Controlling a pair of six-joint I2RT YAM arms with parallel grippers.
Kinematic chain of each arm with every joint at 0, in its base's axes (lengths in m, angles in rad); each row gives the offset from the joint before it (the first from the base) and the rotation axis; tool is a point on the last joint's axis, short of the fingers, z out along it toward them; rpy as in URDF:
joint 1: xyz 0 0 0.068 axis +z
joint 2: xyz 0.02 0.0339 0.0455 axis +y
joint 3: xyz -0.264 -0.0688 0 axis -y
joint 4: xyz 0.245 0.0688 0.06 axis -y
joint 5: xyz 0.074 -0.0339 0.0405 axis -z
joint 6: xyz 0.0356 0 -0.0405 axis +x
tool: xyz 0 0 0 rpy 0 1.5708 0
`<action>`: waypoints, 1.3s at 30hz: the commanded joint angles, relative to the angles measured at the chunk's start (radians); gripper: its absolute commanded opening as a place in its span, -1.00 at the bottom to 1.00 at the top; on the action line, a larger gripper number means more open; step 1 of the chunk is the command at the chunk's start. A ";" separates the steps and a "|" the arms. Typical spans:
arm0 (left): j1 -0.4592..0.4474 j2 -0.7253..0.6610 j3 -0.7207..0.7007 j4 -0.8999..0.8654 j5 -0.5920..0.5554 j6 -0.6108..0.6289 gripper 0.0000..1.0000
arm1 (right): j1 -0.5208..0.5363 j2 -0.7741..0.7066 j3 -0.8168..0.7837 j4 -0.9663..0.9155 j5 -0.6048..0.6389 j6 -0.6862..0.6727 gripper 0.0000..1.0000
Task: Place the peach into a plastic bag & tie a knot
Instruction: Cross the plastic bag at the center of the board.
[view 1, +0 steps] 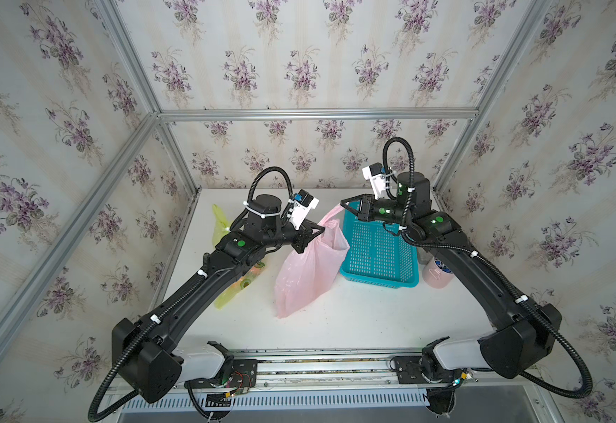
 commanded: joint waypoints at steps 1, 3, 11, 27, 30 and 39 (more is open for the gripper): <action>0.000 0.005 -0.010 0.061 -0.046 -0.048 -0.95 | 0.001 -0.032 -0.035 -0.001 0.003 -0.012 -1.00; 0.001 0.003 -0.026 0.094 -0.073 -0.075 -0.97 | 0.006 -0.060 -0.071 -0.012 0.003 -0.014 -1.00; 0.001 -0.001 -0.075 0.224 -0.041 -0.151 -0.98 | 0.098 -0.139 -0.239 0.009 0.046 0.022 -1.00; 0.001 -0.025 -0.119 0.213 0.013 -0.162 -0.88 | 0.210 -0.040 -0.280 0.218 -0.012 0.166 -1.00; 0.002 -0.030 -0.118 0.198 0.007 -0.161 -0.86 | 0.211 -0.027 -0.280 0.242 -0.039 0.181 -1.00; 0.001 -0.061 -0.124 0.126 -0.107 -0.123 -0.86 | 0.210 -0.016 -0.266 0.197 -0.024 0.178 -1.00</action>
